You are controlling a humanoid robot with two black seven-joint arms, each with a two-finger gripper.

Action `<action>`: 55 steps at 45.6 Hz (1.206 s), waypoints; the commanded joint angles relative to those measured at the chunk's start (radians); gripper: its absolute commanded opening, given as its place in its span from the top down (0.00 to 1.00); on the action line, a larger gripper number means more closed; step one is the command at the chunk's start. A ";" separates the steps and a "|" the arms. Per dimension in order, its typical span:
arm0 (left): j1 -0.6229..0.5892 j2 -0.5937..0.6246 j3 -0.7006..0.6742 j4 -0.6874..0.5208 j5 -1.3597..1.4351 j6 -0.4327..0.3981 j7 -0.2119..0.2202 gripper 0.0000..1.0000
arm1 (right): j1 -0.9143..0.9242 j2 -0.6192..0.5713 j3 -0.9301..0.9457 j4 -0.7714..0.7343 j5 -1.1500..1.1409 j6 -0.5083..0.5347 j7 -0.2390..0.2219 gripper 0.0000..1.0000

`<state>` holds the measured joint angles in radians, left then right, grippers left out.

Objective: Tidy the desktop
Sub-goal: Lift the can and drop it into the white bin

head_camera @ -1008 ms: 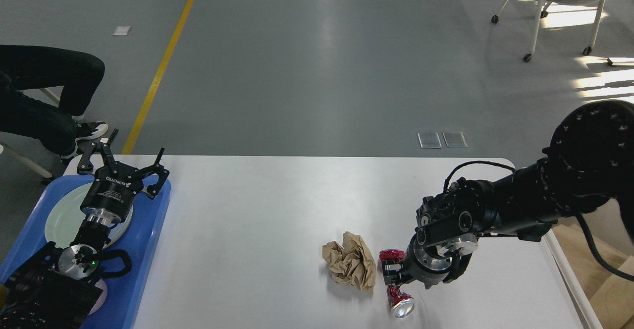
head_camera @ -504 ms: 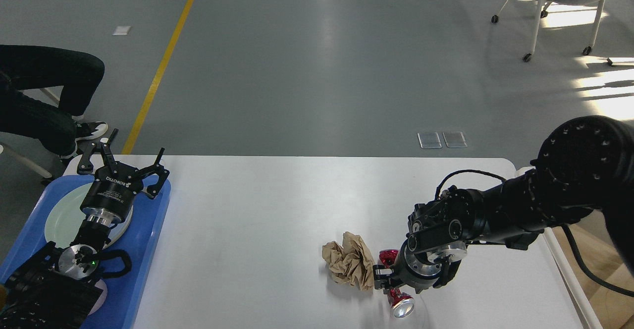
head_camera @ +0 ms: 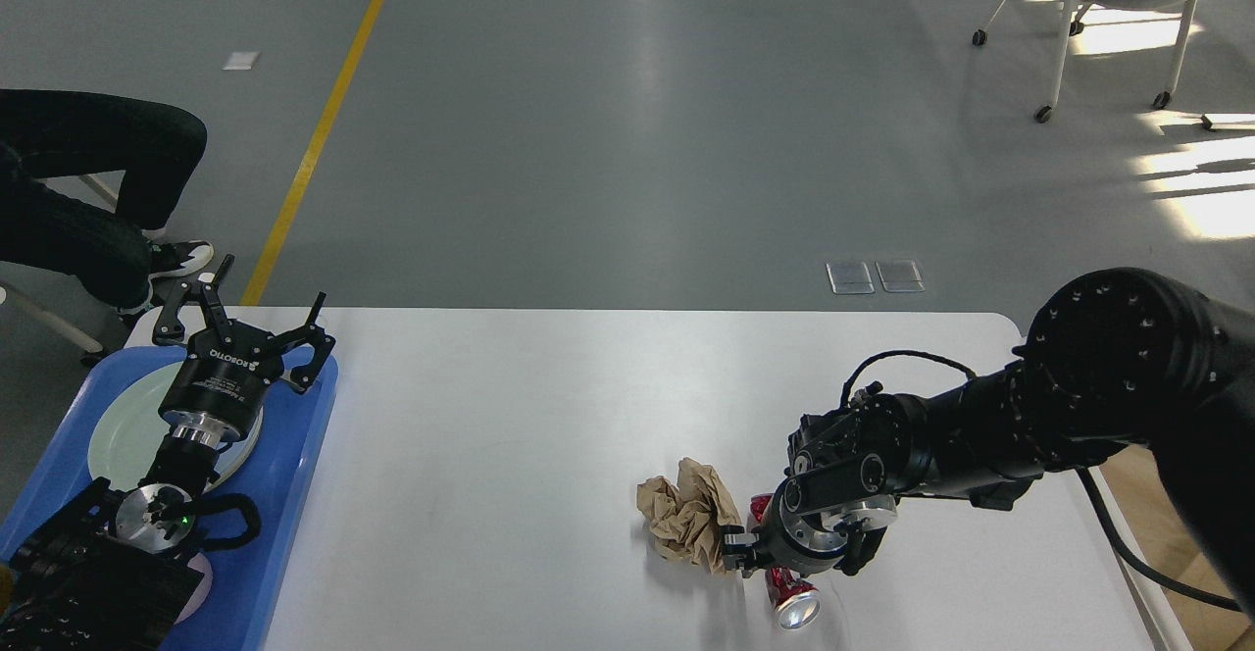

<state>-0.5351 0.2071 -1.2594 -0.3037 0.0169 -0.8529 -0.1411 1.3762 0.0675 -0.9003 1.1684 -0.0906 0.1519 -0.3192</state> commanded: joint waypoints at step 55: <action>0.000 0.000 0.000 0.000 0.000 0.000 0.000 0.03 | 0.610 -0.594 0.017 0.105 0.017 0.512 0.008 1.00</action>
<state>-0.5351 0.2071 -1.2594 -0.3037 0.0169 -0.8529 -0.1411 1.8698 -0.4347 -0.8827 1.2806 -0.0738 0.5642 -0.3158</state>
